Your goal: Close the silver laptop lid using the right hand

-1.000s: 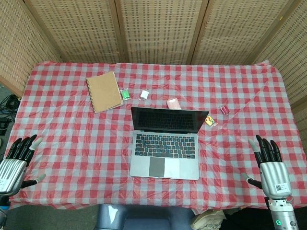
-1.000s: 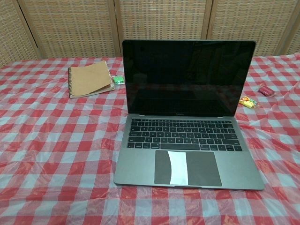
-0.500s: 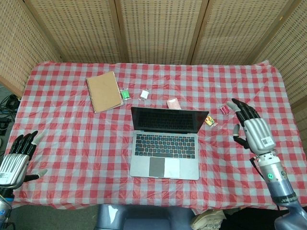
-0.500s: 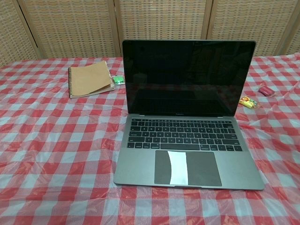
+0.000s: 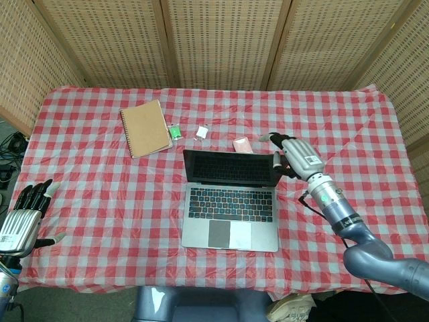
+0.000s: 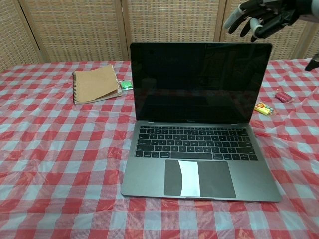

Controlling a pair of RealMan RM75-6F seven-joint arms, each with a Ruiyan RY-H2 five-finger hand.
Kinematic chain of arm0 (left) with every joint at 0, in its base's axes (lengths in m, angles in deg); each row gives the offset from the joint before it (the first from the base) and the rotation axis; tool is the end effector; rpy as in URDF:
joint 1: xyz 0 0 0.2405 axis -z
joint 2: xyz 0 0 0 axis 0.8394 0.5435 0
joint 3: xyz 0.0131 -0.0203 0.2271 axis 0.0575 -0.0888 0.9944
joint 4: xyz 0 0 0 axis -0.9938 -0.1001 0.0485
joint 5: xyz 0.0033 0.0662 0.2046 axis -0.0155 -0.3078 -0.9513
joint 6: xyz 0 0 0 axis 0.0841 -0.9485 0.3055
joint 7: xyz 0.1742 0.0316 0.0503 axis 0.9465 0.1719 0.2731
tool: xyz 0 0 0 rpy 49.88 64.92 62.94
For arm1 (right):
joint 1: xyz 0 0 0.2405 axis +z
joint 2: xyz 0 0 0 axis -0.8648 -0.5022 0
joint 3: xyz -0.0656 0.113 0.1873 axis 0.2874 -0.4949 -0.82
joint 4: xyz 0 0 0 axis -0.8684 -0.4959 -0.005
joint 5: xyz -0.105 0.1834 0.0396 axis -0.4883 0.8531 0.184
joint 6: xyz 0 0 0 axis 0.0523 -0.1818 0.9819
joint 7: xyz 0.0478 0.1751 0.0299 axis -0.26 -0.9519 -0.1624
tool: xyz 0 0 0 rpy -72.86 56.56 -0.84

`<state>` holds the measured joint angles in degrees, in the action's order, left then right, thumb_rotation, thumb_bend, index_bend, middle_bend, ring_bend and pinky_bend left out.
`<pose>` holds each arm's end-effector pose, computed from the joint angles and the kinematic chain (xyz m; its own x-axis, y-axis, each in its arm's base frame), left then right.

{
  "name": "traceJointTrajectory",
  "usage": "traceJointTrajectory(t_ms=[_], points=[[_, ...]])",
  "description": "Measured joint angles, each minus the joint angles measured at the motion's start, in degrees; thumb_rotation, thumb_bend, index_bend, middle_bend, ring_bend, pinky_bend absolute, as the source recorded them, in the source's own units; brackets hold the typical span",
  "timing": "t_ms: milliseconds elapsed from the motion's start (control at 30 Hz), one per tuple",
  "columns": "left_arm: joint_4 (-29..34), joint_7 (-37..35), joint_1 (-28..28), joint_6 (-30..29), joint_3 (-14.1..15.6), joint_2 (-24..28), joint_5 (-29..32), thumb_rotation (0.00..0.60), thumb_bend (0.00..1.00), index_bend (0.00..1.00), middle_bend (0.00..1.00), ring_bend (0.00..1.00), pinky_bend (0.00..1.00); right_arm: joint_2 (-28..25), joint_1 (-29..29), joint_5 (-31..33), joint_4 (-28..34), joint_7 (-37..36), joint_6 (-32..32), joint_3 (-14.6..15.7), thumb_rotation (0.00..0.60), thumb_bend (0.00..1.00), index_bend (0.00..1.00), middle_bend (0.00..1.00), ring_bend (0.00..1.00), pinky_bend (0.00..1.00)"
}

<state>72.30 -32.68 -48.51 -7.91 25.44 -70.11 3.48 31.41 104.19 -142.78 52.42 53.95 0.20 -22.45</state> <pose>-0.2740 0.2313 0.1165 0.4396 0.1047 0.8921 0.8981 -0.0668 -0.4347 -0.0925 -0.4112 0.0806 0.1567 -0.2960 0.9423 -0.9618 -0.2626 0.0775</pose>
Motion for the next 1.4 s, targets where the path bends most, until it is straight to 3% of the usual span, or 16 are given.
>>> traceJointTrajectory(t_ms=[333, 667, 1100, 1400], points=[[-0.46, -0.35, 0.36, 0.77, -0.48, 0.07, 1.72, 0.600, 0.00, 0.00, 0.00, 0.00, 0.00, 1.95, 5.71, 9.44, -0.69, 5.00, 3.23, 1.15, 0.600, 1.00, 0.36, 0.40, 0.36, 0.37], [-0.41, -0.36, 0.65, 1.00, -0.65, 0.10, 2.22, 0.600, 0.00, 0.00, 0.00, 0.00, 0.00, -1.85, 7.07, 13.19, 4.28, 1.01, 7.44, 0.66, 0.600, 1.00, 0.40, 0.45, 0.40, 0.39], [-0.29, 0.54, 0.82, 1.17, -0.25, -0.26, 2.13, 0.600, 0.00, 0.00, 0.00, 0.00, 0.00, -5.74, 4.79, 5.76, 10.32, -4.01, 11.61, 1.24, 0.600, 1.00, 0.41, 0.45, 0.41, 0.39], [-0.38, 1.00, 0.85, 1.03, -0.06, -0.54, 2.05, 0.600, 0.00, 0.00, 0.00, 0.00, 0.00, -6.50, 3.63, -4.02, 13.66, -2.85, 13.07, 4.83, 0.600, 1.00, 0.41, 0.45, 0.41, 0.39]])
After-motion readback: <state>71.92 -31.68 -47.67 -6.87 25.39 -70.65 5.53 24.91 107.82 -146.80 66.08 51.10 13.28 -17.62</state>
